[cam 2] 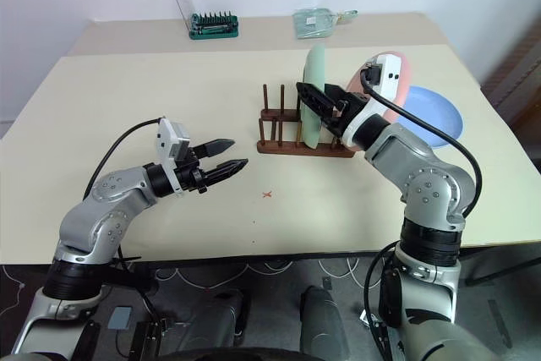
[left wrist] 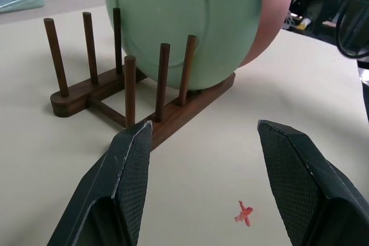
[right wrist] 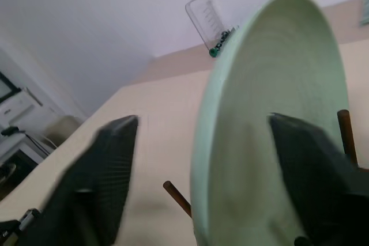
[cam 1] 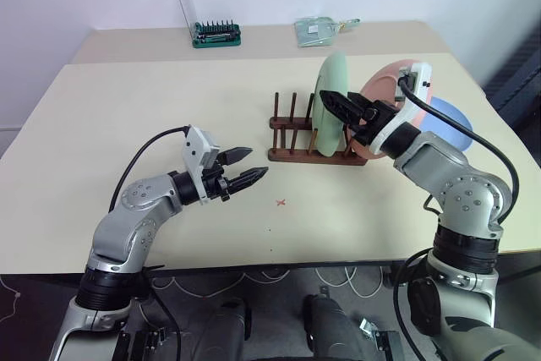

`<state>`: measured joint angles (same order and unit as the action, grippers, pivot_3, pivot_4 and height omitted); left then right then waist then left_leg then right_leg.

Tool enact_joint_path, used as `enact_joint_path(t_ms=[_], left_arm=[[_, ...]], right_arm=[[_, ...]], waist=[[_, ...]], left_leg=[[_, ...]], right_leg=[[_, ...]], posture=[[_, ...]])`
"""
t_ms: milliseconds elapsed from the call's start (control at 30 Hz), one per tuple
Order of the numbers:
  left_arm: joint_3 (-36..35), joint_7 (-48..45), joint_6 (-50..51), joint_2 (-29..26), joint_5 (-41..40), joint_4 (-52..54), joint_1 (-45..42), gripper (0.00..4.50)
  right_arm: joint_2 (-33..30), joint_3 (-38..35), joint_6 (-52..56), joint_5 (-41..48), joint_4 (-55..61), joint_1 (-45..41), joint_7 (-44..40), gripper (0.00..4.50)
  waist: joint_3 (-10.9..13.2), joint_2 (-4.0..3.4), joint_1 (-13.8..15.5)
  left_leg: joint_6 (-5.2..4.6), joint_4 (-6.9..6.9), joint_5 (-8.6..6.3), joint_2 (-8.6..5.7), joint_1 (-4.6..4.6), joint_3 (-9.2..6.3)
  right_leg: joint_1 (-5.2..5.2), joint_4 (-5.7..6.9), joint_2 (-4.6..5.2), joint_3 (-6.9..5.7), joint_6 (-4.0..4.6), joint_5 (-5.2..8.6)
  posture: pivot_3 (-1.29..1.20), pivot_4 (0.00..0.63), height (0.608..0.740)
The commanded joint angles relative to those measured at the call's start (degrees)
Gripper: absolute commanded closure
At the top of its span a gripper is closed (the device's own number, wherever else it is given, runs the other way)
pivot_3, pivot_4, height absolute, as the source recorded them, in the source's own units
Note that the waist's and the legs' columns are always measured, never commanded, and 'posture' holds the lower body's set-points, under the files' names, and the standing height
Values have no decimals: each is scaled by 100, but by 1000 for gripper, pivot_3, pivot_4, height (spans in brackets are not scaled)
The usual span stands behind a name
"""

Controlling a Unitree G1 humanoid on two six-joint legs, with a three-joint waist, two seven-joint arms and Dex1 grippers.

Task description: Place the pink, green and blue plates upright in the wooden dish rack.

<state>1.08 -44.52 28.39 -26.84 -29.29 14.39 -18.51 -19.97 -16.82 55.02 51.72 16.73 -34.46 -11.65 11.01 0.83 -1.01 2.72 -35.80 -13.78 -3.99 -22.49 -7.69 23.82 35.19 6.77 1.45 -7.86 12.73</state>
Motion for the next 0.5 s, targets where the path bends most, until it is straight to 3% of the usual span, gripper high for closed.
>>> enact_joint_path(t_ms=[33, 167, 300, 500], left_arm=[[-8, 1, -27, 6, -35, 222, 1, 1485], [7, 8, -45, 18, -25, 220, -1, 1485], [42, -21, -37, 30, -38, 228, -4, 1485], [174, -101, -37, 113, -24, 170, -71, 1485]], right_arm=[[-236, 99, -129, -53, 457, -199, -86, 1039], [-1064, 138, -394, -402, 848, -300, -509, 1039], [-2060, -444, -934, -754, 705, -122, -1079, 1039], [-3701, -1283, -1969, -1946, -517, 1155, -2249, 1039]], waist=[[0, 0, 0], [1, 0, 12], [1, 2, 46], [1, 3, 60]], left_leg=[[0, 0, 0, 0, 0, 0], [0, -2, 0, -1, -3, 0], [-7, -9, -4, -1, -5, -1], [-17, -19, -10, -4, -2, 3]], right_leg=[[0, 0, 0, 0, 0, 0], [-1, -2, 1, 0, 0, 0], [-11, -11, 1, -4, -5, 3], [-26, -20, 4, -4, -10, 7]], posture=[[0, 150, 740], [0, 150, 740], [0, 150, 740], [0, 150, 740]])
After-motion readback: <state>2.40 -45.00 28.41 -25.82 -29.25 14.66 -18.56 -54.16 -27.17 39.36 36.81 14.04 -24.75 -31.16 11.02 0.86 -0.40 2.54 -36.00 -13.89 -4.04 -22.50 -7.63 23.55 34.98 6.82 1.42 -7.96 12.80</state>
